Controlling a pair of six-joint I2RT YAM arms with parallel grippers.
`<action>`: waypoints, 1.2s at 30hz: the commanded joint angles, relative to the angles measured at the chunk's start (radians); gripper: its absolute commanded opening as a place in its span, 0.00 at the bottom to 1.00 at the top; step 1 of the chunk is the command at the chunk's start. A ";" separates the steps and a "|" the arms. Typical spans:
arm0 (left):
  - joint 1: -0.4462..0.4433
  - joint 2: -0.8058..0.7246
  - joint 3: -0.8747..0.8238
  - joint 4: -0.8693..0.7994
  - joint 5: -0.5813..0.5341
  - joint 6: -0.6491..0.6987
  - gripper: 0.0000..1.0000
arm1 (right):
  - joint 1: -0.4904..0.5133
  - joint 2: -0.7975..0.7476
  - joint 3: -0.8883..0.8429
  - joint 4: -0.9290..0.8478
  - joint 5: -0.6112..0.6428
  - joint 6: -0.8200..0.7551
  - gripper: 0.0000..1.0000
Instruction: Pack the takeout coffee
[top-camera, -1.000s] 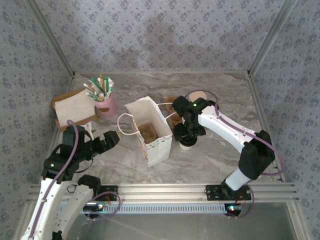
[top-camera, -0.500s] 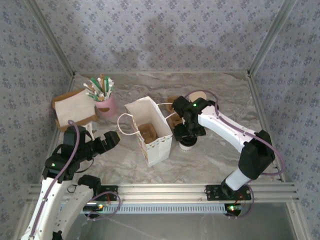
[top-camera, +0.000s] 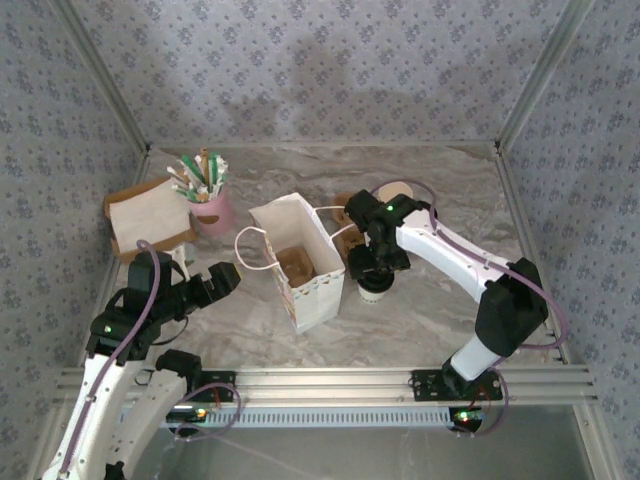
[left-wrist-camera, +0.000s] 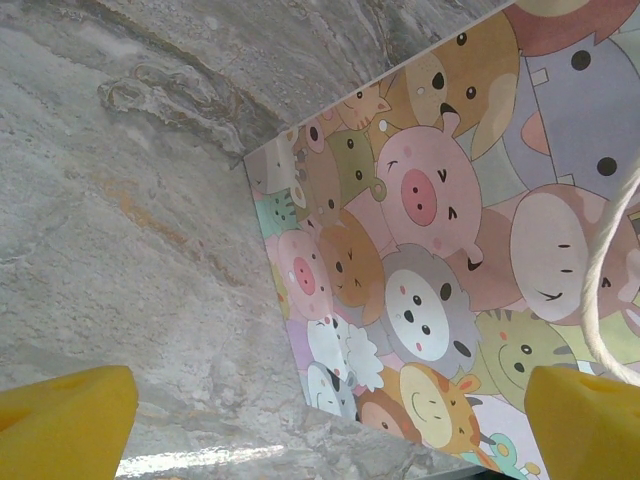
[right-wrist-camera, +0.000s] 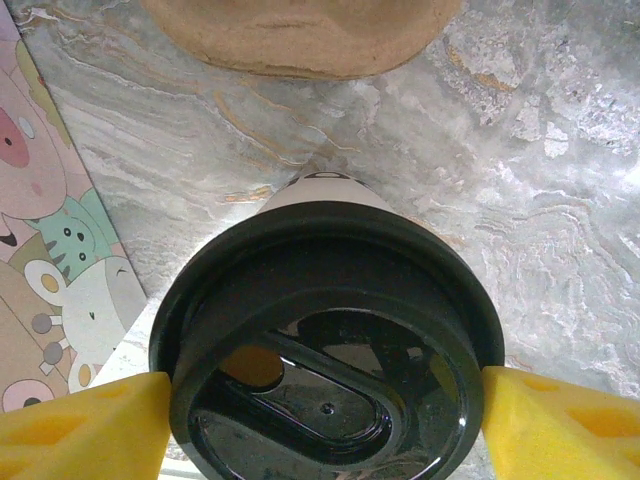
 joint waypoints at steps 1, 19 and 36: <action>0.006 -0.006 -0.001 0.021 0.013 0.003 0.99 | -0.006 0.012 -0.008 -0.003 -0.014 -0.015 0.80; 0.006 0.000 -0.022 0.037 0.016 -0.001 0.99 | -0.006 0.014 -0.019 -0.007 0.015 -0.020 0.77; 0.006 0.040 0.023 0.029 -0.021 -0.011 0.99 | -0.002 -0.135 -0.041 -0.075 0.040 -0.003 0.71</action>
